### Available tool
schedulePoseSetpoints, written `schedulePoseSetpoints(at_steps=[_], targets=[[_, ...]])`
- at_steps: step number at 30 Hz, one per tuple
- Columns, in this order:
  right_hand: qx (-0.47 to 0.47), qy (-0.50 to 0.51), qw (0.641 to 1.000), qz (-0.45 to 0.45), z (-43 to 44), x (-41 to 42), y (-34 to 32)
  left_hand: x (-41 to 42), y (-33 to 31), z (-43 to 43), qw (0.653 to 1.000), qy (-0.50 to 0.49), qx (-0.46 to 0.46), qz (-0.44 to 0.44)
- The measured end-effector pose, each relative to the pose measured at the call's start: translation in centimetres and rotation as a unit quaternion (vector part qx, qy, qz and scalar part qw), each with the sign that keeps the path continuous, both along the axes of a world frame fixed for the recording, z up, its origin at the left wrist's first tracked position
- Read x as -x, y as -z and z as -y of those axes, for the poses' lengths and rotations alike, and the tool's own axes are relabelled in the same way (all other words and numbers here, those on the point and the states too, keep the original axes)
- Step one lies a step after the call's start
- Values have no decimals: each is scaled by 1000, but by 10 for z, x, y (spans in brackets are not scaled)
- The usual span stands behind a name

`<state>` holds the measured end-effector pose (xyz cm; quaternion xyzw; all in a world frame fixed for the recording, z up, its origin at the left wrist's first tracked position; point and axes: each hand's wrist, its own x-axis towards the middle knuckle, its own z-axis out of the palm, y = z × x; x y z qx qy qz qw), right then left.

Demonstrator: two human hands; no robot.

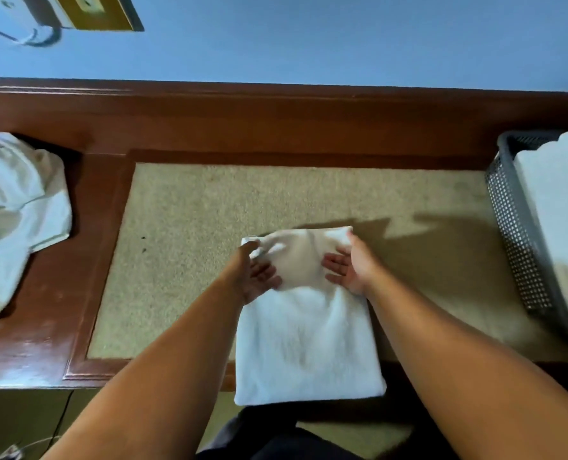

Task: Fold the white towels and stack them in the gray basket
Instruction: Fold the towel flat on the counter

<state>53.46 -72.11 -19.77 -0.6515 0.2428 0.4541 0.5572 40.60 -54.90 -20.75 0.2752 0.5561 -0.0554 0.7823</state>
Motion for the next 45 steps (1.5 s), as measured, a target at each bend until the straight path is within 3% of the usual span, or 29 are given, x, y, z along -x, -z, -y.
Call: schedulePoseSetpoints(at_steps=[1, 3, 4, 6, 7, 8, 10, 12, 16, 18, 21, 24, 27, 29, 31, 32, 34, 36, 39, 41, 45], targets=[[24, -33, 999, 20, -4, -4, 4, -1, 4, -7, 1000, 18, -19, 0], [127, -138, 974, 128, -9, -9, 13, -2, 18, -20, 984, 88, -152, -29], [187, -175, 948, 187, -10, -10, 20, -2, 26, -25, 959, 134, -242, -57], [263, -199, 914, 235, -8, -7, 29, 1, 40, -36, 873, 249, -397, -130], [288, -196, 907, 238, -3, -5, 33, 2, 43, -39, 839, 298, -429, -154], [305, -191, 903, 234, 0, -5, 37, 3, 46, -41, 828, 320, -433, -156], [306, -180, 910, 214, 8, -9, 46, 1, 44, -40, 863, 286, -395, -129], [247, -166, 935, 191, 13, -16, 50, -3, 38, -38, 901, 246, -345, -96], [145, -138, 972, 119, 15, -22, 34, -7, 30, -42, 942, 237, -236, -31], [133, -131, 973, 140, 11, -29, 13, -14, 12, -47, 955, 198, -218, 27], [86, -80, 964, 238, 2, -46, -37, -29, -42, -62, 943, 158, -249, 154], [-35, -43, 924, 378, 3, -56, -93, -34, -111, -80, 880, 154, -349, 283], [-112, -112, 803, 574, 19, -53, -142, -22, -166, -90, 757, 220, -508, 348], [-66, -172, 702, 688, 34, -46, -145, -7, -180, -92, 655, 270, -612, 352], [3, -207, 629, 749, 49, -36, -124, 10, -169, -90, 564, 294, -700, 324], [36, -214, 614, 759, 53, -27, -108, 19, -155, -86, 537, 304, -725, 306], [72, -235, 615, 749, 60, -3, -73, 40, -110, -74, 514, 337, -743, 265], [125, -330, 638, 685, 73, 19, -29, 67, -55, -60, 509, 421, -729, 180], [197, -514, 686, 476, 98, 49, 20, 112, 12, -40, 520, 613, -595, 22], [181, -483, 736, 438, 106, 65, 37, 130, 30, -29, 595, 610, -523, 6], [169, -316, 840, 407, 88, 73, 40, 117, 28, -15, 765, 402, -504, -22]])
